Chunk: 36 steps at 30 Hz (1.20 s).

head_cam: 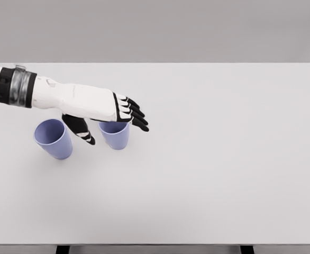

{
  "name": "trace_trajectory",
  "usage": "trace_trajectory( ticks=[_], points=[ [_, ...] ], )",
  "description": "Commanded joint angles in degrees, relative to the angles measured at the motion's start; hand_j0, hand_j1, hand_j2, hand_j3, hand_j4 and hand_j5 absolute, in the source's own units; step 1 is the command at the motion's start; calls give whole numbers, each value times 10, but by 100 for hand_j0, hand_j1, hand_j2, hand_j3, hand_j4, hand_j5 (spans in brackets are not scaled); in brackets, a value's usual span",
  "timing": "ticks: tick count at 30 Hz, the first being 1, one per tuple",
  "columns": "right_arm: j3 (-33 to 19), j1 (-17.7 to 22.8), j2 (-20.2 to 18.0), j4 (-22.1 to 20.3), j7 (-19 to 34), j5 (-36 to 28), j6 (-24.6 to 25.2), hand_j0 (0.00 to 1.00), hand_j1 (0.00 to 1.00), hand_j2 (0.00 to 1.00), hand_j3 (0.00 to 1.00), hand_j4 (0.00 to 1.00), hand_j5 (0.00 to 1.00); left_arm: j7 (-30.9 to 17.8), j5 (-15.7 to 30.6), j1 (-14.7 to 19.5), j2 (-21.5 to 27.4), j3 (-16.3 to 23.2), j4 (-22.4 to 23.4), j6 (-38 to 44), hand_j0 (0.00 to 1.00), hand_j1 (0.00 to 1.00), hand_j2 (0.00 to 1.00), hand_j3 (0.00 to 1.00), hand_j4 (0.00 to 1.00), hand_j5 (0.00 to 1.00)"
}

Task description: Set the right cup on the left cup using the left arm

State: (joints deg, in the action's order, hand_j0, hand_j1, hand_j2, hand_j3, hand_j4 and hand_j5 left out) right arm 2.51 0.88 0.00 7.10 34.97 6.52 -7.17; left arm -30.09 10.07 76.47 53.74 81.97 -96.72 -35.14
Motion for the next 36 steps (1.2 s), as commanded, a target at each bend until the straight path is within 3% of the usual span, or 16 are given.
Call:
trace_trajectory(
  ticks=[1,3,7,10,12,15,26,36],
  points=[
    [0,0,0,0,0,2,0,100,100,100,100,100,100,0,5,1,-6,15,13,1,100,100,100,100,100,100],
    [0,1,0,4,0,0,0,100,100,100,100,100,100,-1,11,20,-7,15,15,1,100,100,100,100,100,100],
    [-1,1,0,4,0,0,0,100,100,100,100,100,100,0,5,19,-24,13,43,1,100,100,100,100,100,100],
    [-1,1,0,4,0,0,0,100,100,100,100,100,100,1,0,16,-27,14,90,1,100,100,100,100,100,100],
    [-1,1,0,4,0,0,0,100,100,100,100,100,100,4,-29,9,-39,15,145,1,100,100,100,100,100,100],
    [-1,1,0,4,0,0,0,100,100,100,100,100,100,6,-29,-10,-59,13,165,1,100,100,100,100,100,100],
    [-1,1,0,4,0,0,0,100,100,100,100,100,100,9,-31,-47,-91,5,175,1,100,100,100,100,100,100],
    [-1,1,0,4,0,1,0,100,100,100,100,100,100,14,-32,-52,-91,-1,189,1,100,100,100,100,100,100]
  ],
)
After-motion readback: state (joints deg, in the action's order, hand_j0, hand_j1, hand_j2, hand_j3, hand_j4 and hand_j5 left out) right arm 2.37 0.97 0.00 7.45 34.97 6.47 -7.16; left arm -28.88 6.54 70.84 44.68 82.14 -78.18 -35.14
